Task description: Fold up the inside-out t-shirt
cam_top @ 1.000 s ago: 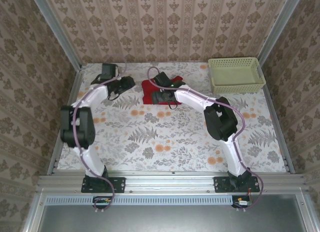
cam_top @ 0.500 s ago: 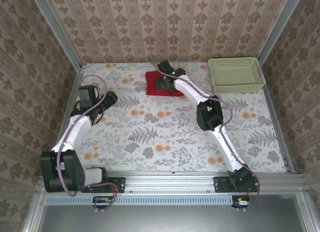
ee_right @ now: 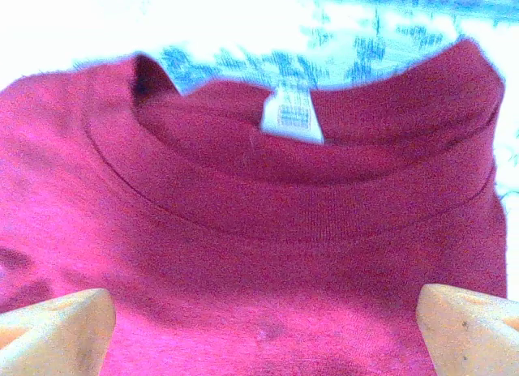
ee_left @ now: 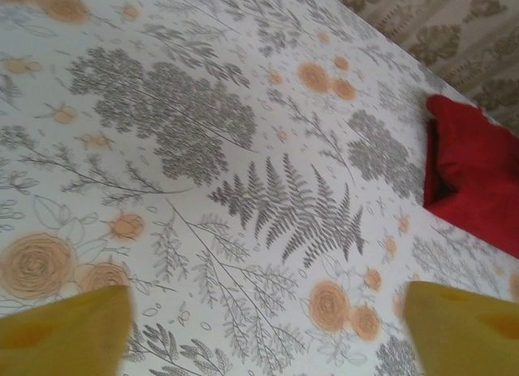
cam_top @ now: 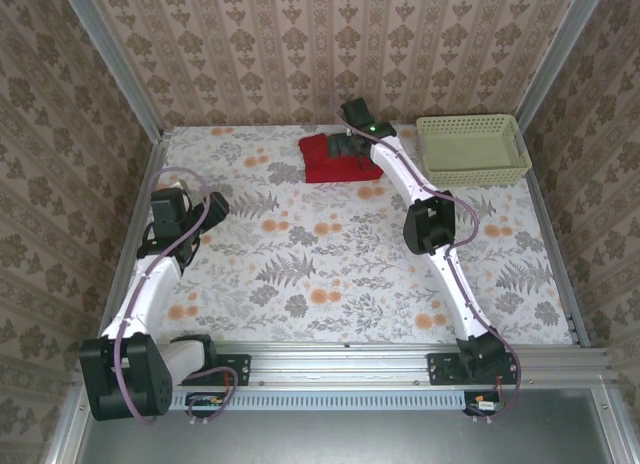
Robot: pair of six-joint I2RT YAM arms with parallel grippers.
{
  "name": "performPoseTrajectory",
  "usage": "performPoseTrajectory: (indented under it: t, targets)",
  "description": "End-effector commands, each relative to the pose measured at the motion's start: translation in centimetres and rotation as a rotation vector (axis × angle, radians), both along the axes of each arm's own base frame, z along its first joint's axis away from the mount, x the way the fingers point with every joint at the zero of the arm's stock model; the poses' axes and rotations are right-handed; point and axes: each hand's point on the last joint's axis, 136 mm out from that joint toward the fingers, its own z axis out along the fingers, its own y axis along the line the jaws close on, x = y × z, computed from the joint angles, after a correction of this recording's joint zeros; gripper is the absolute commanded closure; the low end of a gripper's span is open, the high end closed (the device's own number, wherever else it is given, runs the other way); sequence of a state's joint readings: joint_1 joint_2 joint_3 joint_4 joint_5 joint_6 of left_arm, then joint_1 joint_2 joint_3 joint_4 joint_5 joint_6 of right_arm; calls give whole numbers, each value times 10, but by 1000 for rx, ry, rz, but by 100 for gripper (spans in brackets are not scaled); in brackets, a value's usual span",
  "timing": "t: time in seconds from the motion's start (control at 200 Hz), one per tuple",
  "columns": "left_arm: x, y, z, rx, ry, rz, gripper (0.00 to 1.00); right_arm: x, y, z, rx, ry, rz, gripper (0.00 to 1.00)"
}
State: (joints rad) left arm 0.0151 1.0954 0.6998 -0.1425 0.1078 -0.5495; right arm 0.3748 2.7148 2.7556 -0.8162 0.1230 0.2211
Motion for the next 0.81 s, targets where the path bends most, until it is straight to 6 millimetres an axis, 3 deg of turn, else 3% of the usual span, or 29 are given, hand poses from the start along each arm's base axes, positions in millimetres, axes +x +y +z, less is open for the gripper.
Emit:
performPoseTrajectory:
  t: [0.0, 0.115, 0.12, 0.125, 0.155, 0.255, 0.265, 0.315, 0.375, 0.42, 0.435, 0.53, 0.645, 0.73, 0.8]
  targets:
    - [3, 29, 4, 115, -32, 110, 0, -13, -3, 86, -11, -104, 53, 0]
    - [1, 57, -1, 328, -49, 200, 0, -45, -39, 154, -83, -150, 10, 0]
    - [1, 59, -1, 341, -47, 207, 0, -48, -41, 144, -94, -125, 11, 0]
    - [0, 60, -2, 352, -46, 213, 0, -49, -42, 156, -87, -147, 8, 0]
    - [-2, 67, -3, 401, -39, 236, 0, -59, -50, 166, -90, -164, -1, 0]
    - [-2, 76, -9, 526, -43, 246, 0, -101, -74, 184, -45, -308, -5, 0]
    - [-2, 76, -11, 536, -41, 245, 0, -106, -77, 177, -46, -312, -4, 0]
    - [0, 78, -19, 571, -21, 240, 0, -134, -94, 182, -33, -409, -16, 0]
    - [3, 78, -31, 590, 4, 222, 0, -166, -119, 170, -74, -465, -43, 0]
    - [7, 76, -39, 600, 11, 200, 0, -186, -140, 147, -124, -447, -78, 0]
    - [8, 75, -42, 601, 13, 189, 0, -194, -149, 149, -128, -457, -97, 0]
    - [21, 54, -58, 620, -73, 51, 0, -222, -198, 102, -164, -390, -213, 0]
    - [33, 25, -54, 626, -171, -107, 0, -235, -238, 52, -168, -397, -309, 0]
    - [38, 18, -49, 618, -223, -130, 0, -234, -246, 27, -153, -409, -312, 0]
    - [39, 13, -46, 611, -277, -160, 0, -230, -244, 18, -172, -427, -281, 0]
